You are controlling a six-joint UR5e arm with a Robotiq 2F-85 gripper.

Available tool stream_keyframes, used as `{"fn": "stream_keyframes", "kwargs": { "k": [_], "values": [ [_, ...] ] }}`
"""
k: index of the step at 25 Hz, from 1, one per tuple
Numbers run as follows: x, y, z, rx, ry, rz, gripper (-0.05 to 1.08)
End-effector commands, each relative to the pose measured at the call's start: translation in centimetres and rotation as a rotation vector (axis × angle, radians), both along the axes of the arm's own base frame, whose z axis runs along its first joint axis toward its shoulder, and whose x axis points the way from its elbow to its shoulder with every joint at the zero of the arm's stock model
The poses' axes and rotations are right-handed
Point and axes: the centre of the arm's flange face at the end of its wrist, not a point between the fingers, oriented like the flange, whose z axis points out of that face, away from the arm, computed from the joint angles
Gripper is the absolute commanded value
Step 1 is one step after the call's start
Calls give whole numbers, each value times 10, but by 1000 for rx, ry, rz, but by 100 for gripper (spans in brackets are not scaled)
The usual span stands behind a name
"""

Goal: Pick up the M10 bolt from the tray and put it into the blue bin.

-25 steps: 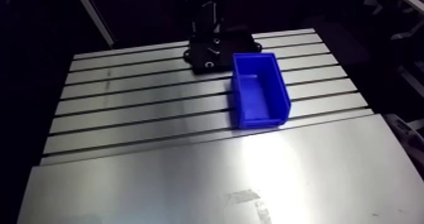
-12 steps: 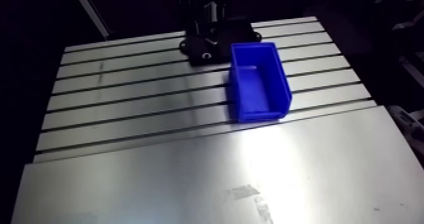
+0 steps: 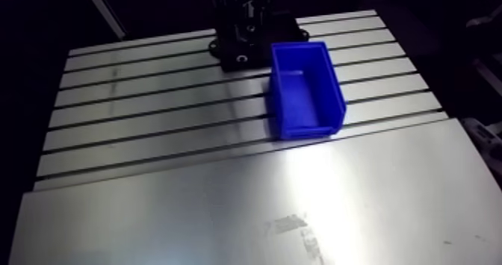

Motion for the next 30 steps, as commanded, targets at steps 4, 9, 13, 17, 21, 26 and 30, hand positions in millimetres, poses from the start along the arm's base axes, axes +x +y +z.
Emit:
{"fn": "stream_keyframes", "kwargs": {
  "k": [4, 9, 13, 17, 21, 26, 30],
  "values": [
    [-1, 1, -12, 6, 20, -5, 37],
    [-1, 1, -12, 6, 22, -13, 42],
    [-1, 1, -12, 6, 22, -14, 46],
    [2, -1, -16, 3, 13, -14, 50],
    [3, 0, -18, 3, 10, -16, 55],
    [3, -1, -17, 5, 15, -13, 60],
    [3, -1, -17, 5, 15, -13, 66]
  ]
}}
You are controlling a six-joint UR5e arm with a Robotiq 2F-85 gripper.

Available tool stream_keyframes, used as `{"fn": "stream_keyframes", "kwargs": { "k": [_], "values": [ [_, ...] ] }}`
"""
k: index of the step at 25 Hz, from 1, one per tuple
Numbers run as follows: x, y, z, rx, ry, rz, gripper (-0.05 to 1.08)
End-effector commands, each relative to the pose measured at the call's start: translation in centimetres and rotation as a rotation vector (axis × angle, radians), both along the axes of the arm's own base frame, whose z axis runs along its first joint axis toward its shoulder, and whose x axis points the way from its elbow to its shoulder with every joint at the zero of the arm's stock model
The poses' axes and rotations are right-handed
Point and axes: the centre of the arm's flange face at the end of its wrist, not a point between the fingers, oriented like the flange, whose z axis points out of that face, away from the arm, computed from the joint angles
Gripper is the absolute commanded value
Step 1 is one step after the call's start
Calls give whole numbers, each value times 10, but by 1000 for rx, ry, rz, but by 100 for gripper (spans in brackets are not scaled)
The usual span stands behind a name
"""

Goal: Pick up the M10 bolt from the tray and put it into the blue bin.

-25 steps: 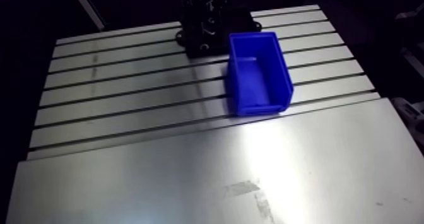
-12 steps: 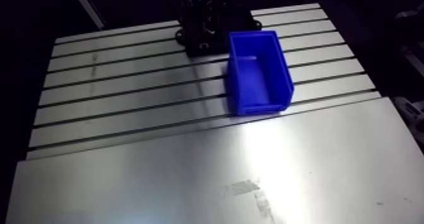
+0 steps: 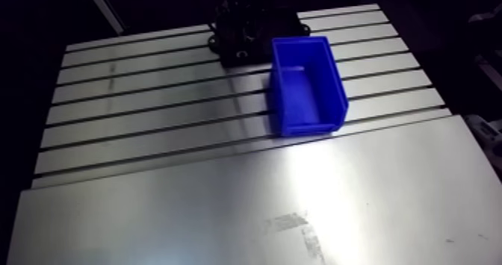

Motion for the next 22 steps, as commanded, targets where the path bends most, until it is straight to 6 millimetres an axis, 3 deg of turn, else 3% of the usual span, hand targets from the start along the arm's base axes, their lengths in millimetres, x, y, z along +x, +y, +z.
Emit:
{"fn": "stream_keyframes", "kwargs": {
  "k": [1, 22],
  "values": [
    [0, 1, -1, 0, -1, 0, 67],
    [-3, 2, 4, -4, 7, 8, 98]
  ]
}}
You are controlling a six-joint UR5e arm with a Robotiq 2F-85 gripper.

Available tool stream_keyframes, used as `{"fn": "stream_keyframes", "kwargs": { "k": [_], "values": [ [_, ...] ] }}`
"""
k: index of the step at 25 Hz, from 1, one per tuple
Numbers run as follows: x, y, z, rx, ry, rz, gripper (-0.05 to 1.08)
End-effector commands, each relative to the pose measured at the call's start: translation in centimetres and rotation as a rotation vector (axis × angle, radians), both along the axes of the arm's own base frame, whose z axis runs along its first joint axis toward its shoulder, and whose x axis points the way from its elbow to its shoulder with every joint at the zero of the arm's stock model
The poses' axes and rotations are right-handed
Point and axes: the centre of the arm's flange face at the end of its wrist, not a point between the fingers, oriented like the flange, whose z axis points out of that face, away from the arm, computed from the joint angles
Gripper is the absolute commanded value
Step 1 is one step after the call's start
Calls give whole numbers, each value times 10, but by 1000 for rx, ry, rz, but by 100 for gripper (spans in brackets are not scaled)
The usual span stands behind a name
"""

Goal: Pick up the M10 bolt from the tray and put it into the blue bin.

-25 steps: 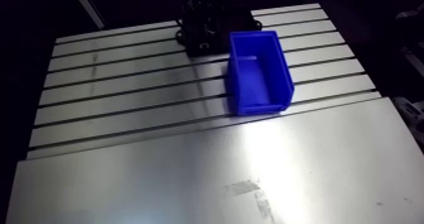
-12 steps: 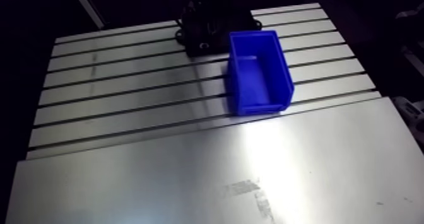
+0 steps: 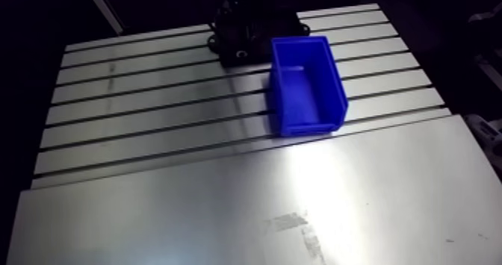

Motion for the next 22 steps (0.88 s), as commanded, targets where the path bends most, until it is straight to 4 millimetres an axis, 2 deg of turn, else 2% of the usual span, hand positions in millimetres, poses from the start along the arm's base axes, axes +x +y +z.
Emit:
{"fn": "stream_keyframes", "kwargs": {
  "k": [1, 7, 10, 15, 22],
  "values": [
    [-3, 0, 4, 1, 4, 3, 99],
    [-1, 0, 13, 1, -4, 4, 100],
    [2, 0, 25, -1, -13, 4, 101],
    [4, -2, 55, -4, -3, 5, 101],
    [13, -4, 118, -14, 40, 32, 101]
  ]
}}
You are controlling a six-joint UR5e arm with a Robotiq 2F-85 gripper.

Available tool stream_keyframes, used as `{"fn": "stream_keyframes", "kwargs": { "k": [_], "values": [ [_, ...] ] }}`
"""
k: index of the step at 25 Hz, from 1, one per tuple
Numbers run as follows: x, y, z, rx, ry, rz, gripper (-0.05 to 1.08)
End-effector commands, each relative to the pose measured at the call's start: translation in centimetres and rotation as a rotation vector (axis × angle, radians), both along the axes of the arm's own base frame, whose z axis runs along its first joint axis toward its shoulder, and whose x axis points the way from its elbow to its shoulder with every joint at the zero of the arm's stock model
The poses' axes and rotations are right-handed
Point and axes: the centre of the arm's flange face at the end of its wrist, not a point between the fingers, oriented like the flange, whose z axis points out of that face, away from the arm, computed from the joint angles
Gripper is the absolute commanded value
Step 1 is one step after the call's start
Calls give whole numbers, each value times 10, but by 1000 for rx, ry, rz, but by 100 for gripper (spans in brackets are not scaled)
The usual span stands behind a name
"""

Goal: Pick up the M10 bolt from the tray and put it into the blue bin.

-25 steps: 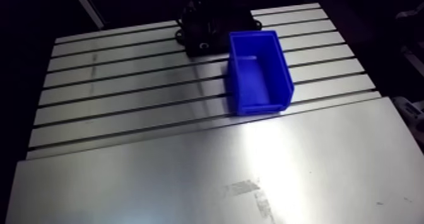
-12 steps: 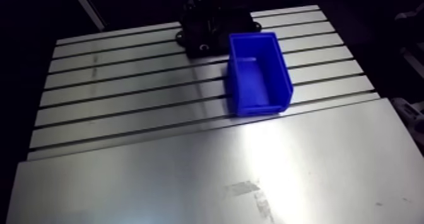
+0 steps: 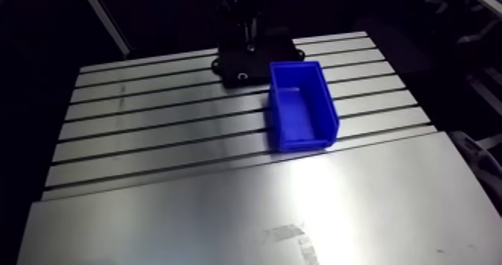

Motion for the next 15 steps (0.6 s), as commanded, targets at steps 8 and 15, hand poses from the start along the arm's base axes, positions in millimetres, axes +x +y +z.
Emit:
{"fn": "stream_keyframes", "kwargs": {
  "k": [8, 15],
  "values": [
    [49, 3, 108, -46, -4, 253, 101],
    [88, 31, 149, -155, -36, 459, 101]
  ]
}}
